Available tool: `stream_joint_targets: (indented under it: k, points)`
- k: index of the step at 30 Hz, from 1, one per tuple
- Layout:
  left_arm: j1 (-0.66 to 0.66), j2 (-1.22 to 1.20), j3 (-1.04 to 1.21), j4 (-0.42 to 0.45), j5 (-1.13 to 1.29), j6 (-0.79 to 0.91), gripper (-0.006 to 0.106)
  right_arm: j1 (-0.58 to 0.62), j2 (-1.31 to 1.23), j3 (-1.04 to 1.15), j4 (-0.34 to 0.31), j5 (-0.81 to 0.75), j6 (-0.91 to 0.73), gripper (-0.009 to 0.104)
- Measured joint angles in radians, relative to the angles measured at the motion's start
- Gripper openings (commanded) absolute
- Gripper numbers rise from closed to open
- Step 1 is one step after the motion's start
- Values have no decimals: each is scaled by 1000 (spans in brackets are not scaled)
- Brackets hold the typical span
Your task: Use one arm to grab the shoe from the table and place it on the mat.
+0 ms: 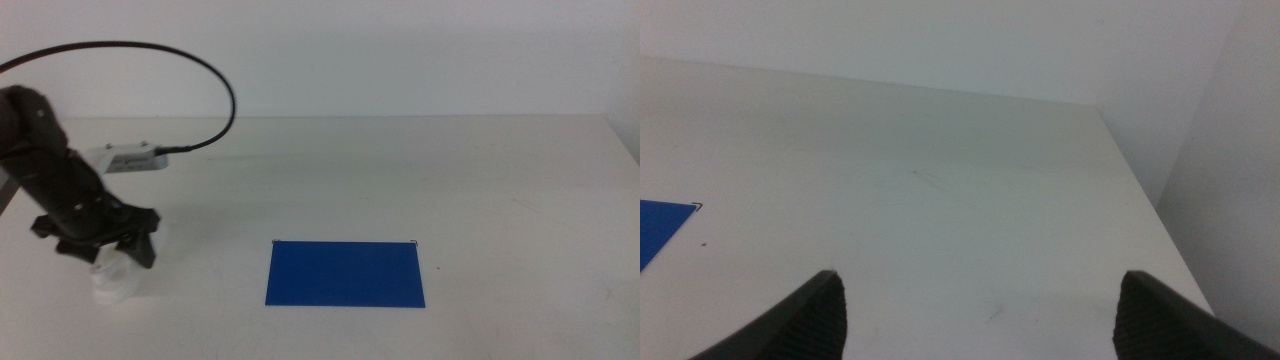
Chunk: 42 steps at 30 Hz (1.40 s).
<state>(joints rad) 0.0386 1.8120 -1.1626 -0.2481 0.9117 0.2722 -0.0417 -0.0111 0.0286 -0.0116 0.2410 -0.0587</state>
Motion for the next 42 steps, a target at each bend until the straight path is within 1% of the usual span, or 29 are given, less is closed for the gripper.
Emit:
stream_joint_targets:
  k: [3, 6, 11, 15, 19, 22, 26, 29, 33, 40, 42]
  points:
    - [-77, -10, -36, 29, 30, -82, -1, 0, 0, 0, 0, 0, 0, 78]
    - [-175, -4, -106, 92, 86, -196, -1, 0, 0, 0, 0, 0, 0, 78]
    - [-372, 59, -292, 221, 215, -364, -1, 0, 0, 0, 0, 0, 0, 78]
    - [-513, 153, -439, 271, 290, -443, -1, 0, 0, 0, 0, 0, 0, 78]
    - [-615, 250, -562, 274, 303, -487, -1, 0, 0, 0, 0, 0, 0, 78]
    - [-665, 315, -636, 268, 304, -516, -1, 0, 0, 0, 0, 0, 0, 78]
    - [-706, 368, -690, 259, 306, -557, -1, 0, 0, 0, 0, 0, 0, 78]
    - [-720, 384, -695, 248, 307, -624, -1, 0, 0, 0, 0, 0, 0, 78]
    - [-728, 386, -699, 243, 309, -795, -1, 0, 0, 0, 0, 0, 0, 78]
    - [-728, 386, -702, 177, 309, -1203, -1, 0, 0, 0, 0, 0, 0, 78]
    - [-728, 386, -702, 172, 309, -1283, -1, 0, 0, 0, 0, 0, 0, 78]
